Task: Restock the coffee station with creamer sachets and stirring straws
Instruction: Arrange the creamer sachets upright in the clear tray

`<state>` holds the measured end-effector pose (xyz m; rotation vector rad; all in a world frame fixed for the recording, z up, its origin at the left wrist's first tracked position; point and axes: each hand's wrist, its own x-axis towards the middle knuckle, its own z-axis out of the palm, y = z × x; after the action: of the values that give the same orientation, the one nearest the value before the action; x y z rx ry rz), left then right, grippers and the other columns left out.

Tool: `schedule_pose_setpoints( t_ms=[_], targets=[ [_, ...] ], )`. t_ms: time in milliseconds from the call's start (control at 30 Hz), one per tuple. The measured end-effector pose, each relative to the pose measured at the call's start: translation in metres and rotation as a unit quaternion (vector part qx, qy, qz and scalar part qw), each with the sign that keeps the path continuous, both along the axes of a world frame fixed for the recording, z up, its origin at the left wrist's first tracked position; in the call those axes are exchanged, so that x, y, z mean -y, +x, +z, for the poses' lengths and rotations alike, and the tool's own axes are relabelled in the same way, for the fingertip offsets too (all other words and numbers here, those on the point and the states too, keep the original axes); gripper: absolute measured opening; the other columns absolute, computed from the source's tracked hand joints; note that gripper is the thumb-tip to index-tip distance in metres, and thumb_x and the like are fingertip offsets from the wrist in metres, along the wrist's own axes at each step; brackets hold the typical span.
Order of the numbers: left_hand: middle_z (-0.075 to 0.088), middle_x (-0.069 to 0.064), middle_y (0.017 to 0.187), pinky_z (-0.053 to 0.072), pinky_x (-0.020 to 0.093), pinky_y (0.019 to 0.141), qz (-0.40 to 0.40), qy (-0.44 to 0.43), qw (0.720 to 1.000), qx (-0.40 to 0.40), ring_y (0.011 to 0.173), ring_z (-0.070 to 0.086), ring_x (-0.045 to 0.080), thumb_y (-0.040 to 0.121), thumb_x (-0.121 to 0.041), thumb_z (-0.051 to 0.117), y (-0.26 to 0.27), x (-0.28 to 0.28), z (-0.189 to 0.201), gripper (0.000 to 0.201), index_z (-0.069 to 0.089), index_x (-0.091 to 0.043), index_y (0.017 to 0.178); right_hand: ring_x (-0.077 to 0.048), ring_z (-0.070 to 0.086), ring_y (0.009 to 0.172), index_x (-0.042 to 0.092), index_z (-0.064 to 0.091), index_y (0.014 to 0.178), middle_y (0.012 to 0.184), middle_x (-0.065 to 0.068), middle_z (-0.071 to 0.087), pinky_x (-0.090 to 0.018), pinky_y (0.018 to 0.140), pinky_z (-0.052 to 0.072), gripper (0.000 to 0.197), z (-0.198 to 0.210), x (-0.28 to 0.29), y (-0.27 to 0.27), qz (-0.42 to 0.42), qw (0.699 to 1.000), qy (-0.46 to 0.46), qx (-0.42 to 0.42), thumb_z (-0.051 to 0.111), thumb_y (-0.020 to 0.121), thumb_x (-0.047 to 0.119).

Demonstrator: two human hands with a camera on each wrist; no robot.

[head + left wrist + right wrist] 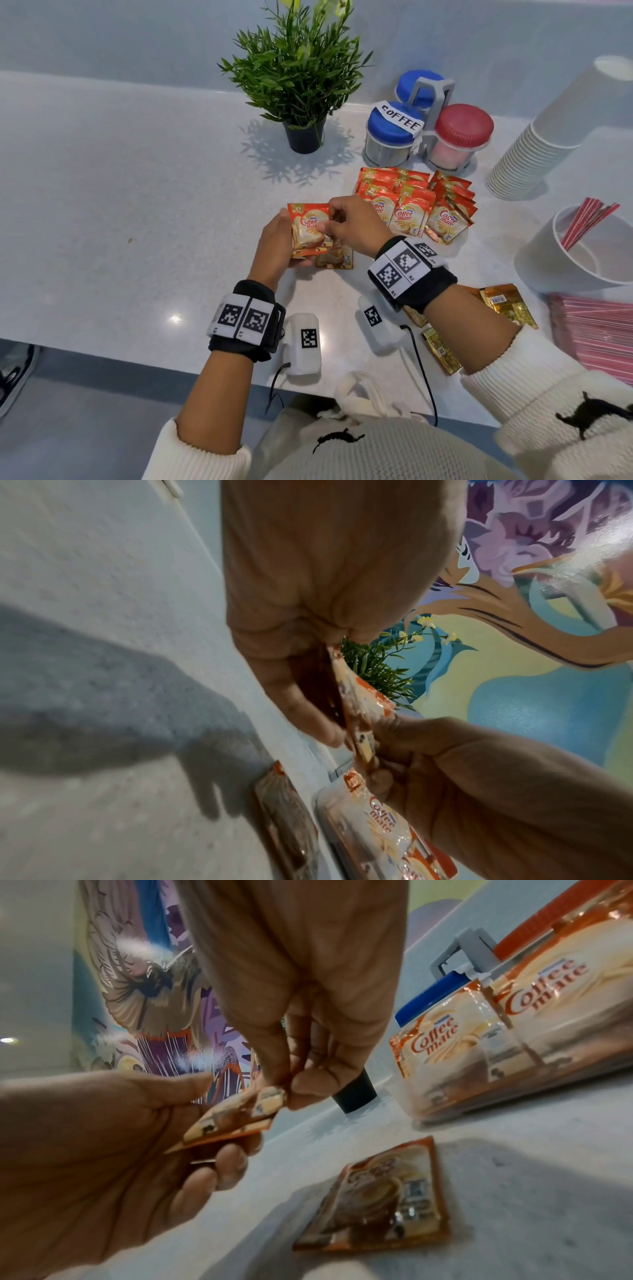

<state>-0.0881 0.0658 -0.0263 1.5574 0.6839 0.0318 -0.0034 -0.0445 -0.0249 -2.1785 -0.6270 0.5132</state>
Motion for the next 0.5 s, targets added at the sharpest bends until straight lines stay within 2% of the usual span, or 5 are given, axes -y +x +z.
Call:
schedule_pose_setpoints(
  t_ms=[67, 200, 267, 367, 500],
  targets=[
    [0.069, 0.006, 0.082, 0.055, 0.023, 0.054, -0.016, -0.008, 1.0, 0.0, 0.066, 0.067, 0.015, 0.1, -0.045, 0.024, 0.0, 0.002, 0.001, 0.044, 0.061, -0.024, 0.09, -0.015, 0.047, 0.055, 0.017, 0.041, 0.057, 0.06, -0.002, 0.049, -0.023, 0.055, 0.039, 0.037, 0.0, -0.004, 0.001, -0.024, 0.999, 0.018, -0.011, 0.067, 0.081, 0.01],
    [0.069, 0.011, 0.105, 0.059, 0.036, 0.069, -0.04, 0.04, 0.998, 0.017, 0.081, 0.069, 0.024, 0.097, -0.028, 0.047, -0.003, 0.0, -0.002, 0.017, 0.056, -0.019, 0.108, -0.016, 0.054, 0.05, 0.01, 0.05, 0.065, 0.057, -0.007, 0.056, -0.029, 0.056, 0.049, 0.024, -0.005, -0.006, -0.001, -0.058, 0.996, 0.047, -0.052, 0.066, 0.083, 0.011],
    [0.067, 0.014, 0.108, 0.059, 0.047, 0.072, -0.016, 0.055, 0.998, 0.005, 0.088, 0.068, 0.03, 0.097, -0.023, 0.046, -0.003, -0.004, -0.004, 0.018, 0.056, -0.015, 0.11, -0.022, 0.061, 0.065, 0.001, 0.058, 0.079, 0.072, -0.014, 0.064, -0.038, 0.069, 0.052, 0.017, -0.009, -0.007, 0.0, -0.08, 0.996, 0.013, -0.033, 0.063, 0.086, 0.016],
    [0.065, 0.016, 0.113, 0.057, 0.054, 0.07, 0.001, 0.047, 0.999, -0.01, 0.093, 0.067, 0.034, 0.097, -0.021, 0.046, -0.003, -0.009, -0.007, 0.024, 0.055, -0.01, 0.117, -0.03, 0.053, 0.108, 0.001, 0.058, 0.108, 0.113, -0.016, 0.058, -0.037, 0.087, 0.043, 0.03, -0.014, -0.007, 0.0, -0.031, 0.984, -0.163, 0.057, 0.062, 0.085, 0.021],
    [0.066, 0.014, 0.112, 0.056, 0.053, 0.078, -0.003, 0.046, 0.999, -0.009, 0.095, 0.067, 0.032, 0.098, -0.018, 0.043, -0.003, -0.013, -0.009, 0.017, 0.055, -0.014, 0.11, -0.03, 0.05, 0.114, 0.002, 0.048, 0.121, 0.128, -0.014, 0.044, -0.036, 0.089, 0.043, 0.046, -0.015, -0.006, -0.004, 0.056, 0.959, -0.263, 0.086, 0.067, 0.081, 0.019]
  ],
)
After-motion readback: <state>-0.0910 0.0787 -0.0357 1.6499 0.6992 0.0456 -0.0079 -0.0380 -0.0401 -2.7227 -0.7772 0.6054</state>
